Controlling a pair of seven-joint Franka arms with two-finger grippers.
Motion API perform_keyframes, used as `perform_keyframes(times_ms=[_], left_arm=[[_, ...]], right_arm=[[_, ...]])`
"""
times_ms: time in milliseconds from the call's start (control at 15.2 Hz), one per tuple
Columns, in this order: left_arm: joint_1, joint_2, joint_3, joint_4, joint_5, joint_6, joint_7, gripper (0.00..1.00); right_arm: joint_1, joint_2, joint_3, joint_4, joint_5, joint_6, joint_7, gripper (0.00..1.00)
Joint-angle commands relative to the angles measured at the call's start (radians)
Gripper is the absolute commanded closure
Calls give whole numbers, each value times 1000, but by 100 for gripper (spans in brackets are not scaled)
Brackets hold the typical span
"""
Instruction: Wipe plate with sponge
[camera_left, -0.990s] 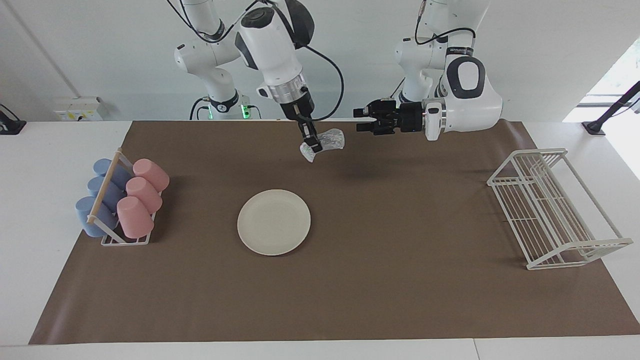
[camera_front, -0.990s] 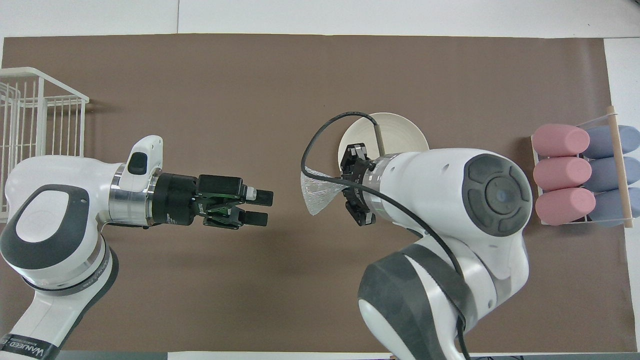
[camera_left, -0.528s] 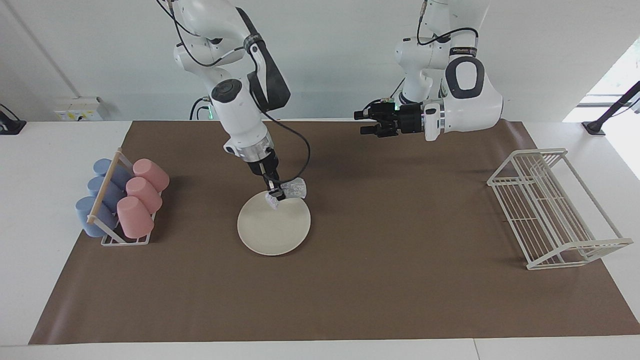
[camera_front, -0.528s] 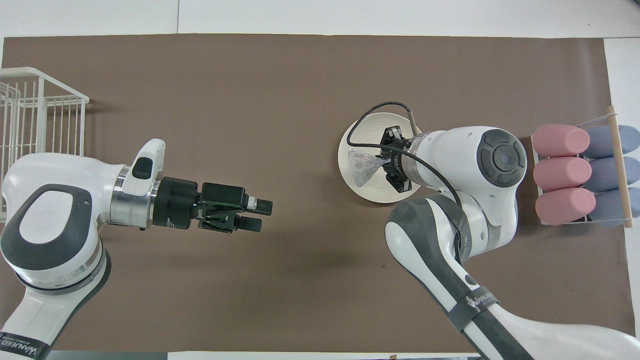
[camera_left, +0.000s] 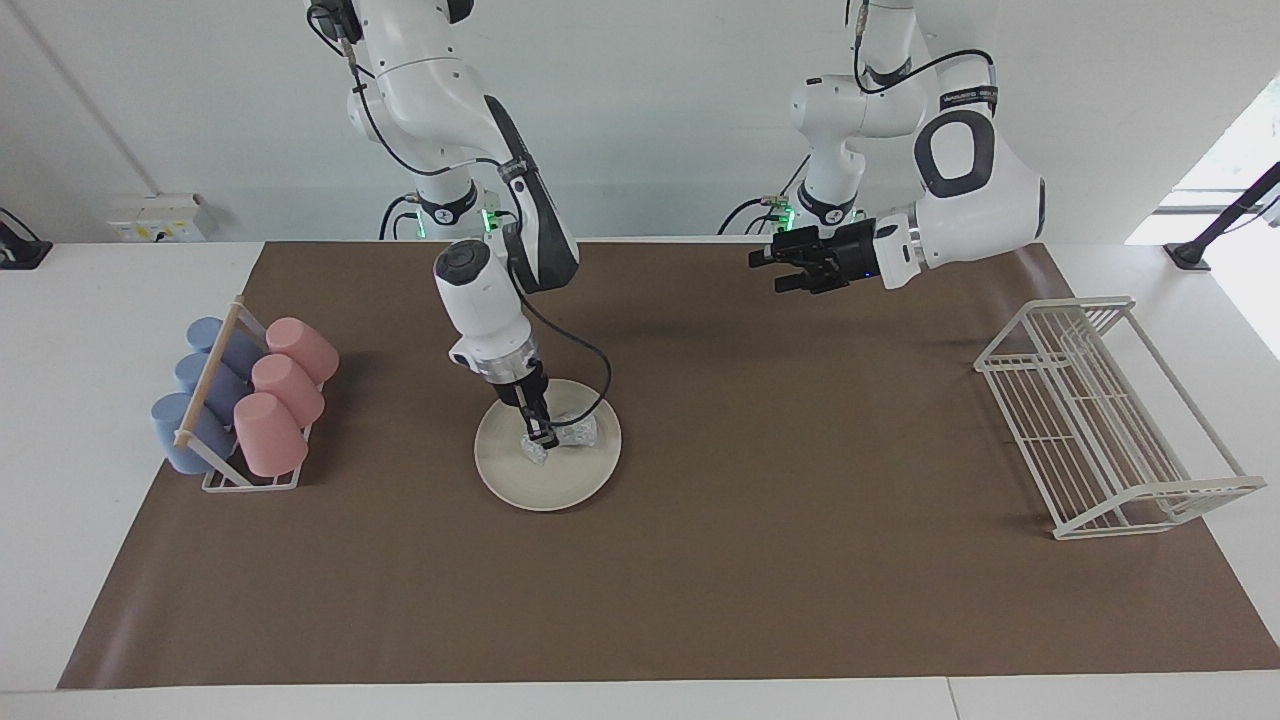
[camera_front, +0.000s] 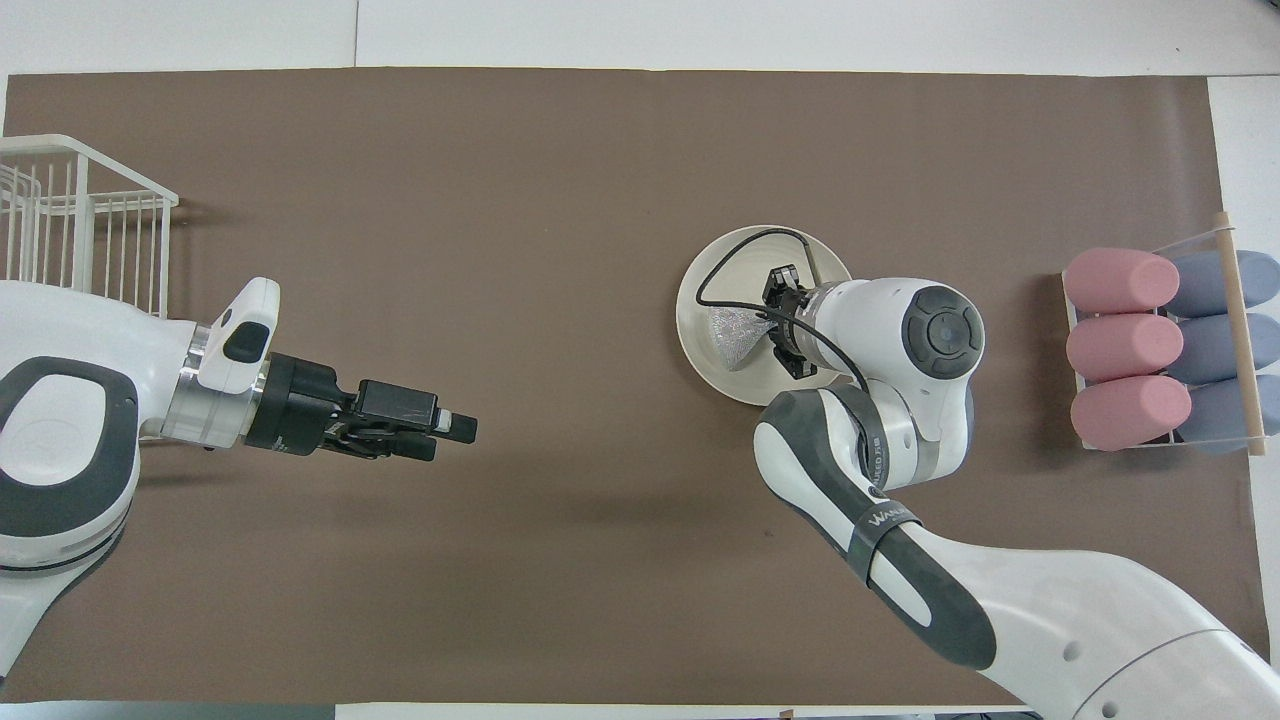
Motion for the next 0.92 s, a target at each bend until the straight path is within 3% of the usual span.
perform_keyframes(times_ms=[0, 462, 858], left_arm=[[14, -12, -6, 1, 134, 35, 5, 0], [-2, -6, -7, -5, 580, 196, -50, 0], [26, 8, -6, -3, 634, 253, -98, 0]], right_arm=[[-9, 28, 8, 1, 10, 21, -32, 100], [-96, 28, 8, -7, 10, 13, -213, 100], [-12, 25, 11, -10, 23, 21, -53, 100]])
